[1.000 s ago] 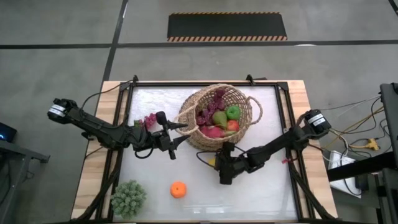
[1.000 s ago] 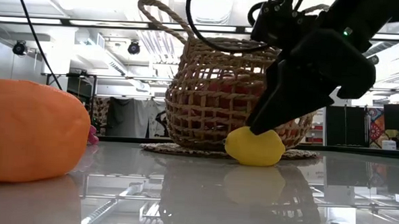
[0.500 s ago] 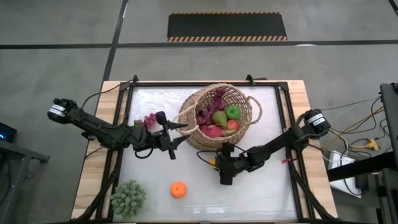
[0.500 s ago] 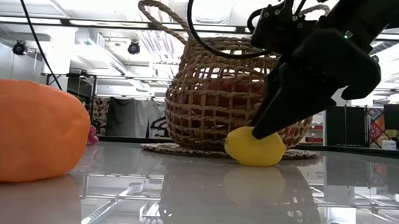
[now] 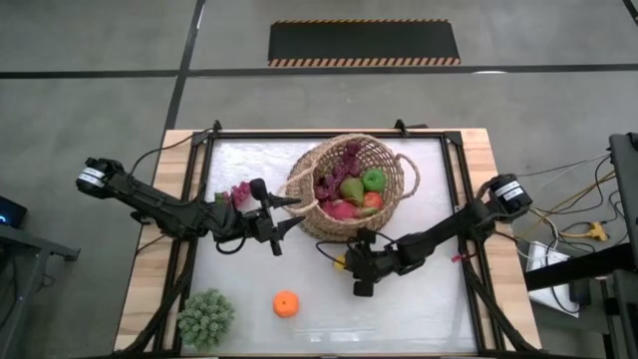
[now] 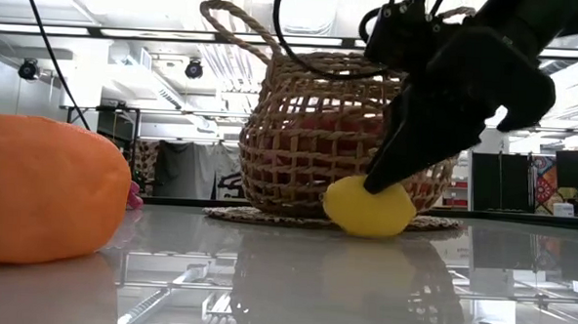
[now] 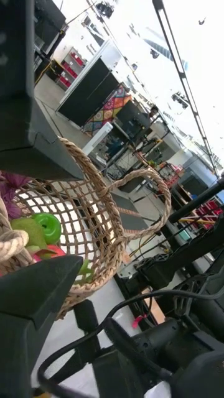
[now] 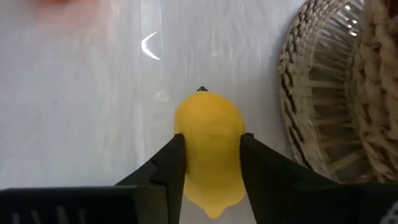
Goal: Build produce basket
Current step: Put the yellow lemon into the brown basket
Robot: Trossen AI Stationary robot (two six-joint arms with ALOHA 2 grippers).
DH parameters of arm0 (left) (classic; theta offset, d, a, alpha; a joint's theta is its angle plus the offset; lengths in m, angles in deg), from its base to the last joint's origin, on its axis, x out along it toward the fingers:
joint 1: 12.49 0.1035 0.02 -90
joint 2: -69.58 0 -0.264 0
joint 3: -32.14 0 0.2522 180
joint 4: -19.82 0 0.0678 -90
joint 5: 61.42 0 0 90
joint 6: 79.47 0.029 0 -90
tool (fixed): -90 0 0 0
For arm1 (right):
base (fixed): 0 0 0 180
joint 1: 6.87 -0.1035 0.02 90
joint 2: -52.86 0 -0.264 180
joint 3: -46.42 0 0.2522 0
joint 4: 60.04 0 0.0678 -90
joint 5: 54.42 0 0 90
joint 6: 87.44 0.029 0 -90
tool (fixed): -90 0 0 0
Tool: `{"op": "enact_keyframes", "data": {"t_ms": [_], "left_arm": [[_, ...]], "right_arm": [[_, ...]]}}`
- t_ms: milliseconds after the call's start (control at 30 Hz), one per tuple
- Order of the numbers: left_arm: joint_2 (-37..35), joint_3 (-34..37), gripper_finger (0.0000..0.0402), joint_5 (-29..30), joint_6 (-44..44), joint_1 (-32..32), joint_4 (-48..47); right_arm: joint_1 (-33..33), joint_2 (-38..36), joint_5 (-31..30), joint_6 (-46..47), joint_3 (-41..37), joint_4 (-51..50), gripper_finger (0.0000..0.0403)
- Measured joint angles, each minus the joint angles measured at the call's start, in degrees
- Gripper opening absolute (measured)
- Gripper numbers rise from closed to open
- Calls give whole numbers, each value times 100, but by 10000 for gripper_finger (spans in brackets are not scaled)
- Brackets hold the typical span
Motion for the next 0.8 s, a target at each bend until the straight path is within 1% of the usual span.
{"op": "enact_keyframes", "data": {"t_ms": [167, 267, 367, 500, 567, 600, 633, 733, 767, 800], "left_arm": [[0, 0, 190, 0, -1, 0, -2], [0, -1, 190, 0, -1, 0, -5], [0, -2, 190, 0, -1, 0, -4], [0, -2, 190, -1, -1, 0, -4], [0, -1, 190, -2, -1, 0, -4], [0, -2, 190, -2, -1, 0, -4], [0, -1, 190, 0, -1, 0, -4], [0, 0, 190, -2, -1, 0, -4], [0, -1, 190, -2, -1, 0, -2], [0, 0, 190, -2, -1, 0, -2]], "right_arm": [[-25, -324, 17, -14, 330, -486, 128], [-76, -526, 155, -123, 659, -592, 129], [-129, -735, 402, -416, 1039, -714, 129], [-143, -949, 337, -882, 1523, -902, 129], [-114, -1044, 14, -1127, 1782, -1197, 129], [-102, -1100, -282, -1261, 1917, -1407, 129], [-82, -1135, -639, -1377, 2047, -1635, 129], [51, -1175, -1979, -1606, 2419, -2286, 125], [138, -1175, -2307, -1657, 2515, -2512, 124], [237, -1173, -2507, -1674, 2594, -2717, 122]]}}
